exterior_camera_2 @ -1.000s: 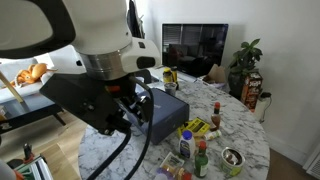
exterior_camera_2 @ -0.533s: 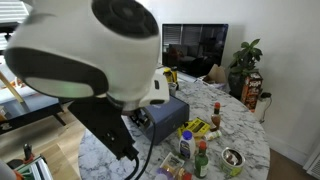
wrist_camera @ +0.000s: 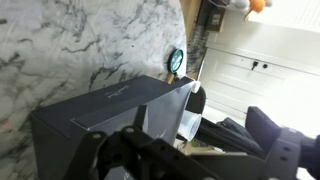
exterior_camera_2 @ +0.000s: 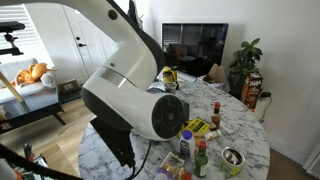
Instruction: Pick up the blue box lid from the blue box and put it on the table, pick up the clear storage container from the blue box and put it on the blue box lid
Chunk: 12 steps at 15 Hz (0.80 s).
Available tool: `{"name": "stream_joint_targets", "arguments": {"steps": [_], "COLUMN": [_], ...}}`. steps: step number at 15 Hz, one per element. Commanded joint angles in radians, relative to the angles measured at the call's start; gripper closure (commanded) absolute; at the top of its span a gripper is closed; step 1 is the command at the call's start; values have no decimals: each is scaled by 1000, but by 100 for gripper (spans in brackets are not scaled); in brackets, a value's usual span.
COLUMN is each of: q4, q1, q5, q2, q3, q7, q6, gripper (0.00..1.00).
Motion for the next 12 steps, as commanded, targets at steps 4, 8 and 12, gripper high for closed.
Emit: {"name": "stream_joint_targets", "arguments": {"steps": [4, 8, 12], "q4": [150, 283, 431], "q1": [-242, -469, -657], "q5": [138, 134, 131], "q2": [385, 568, 693], "q3": [243, 493, 663], "q7": [-143, -167, -183], "q6": [-326, -270, -279], "gripper": [0, 0, 0]}}
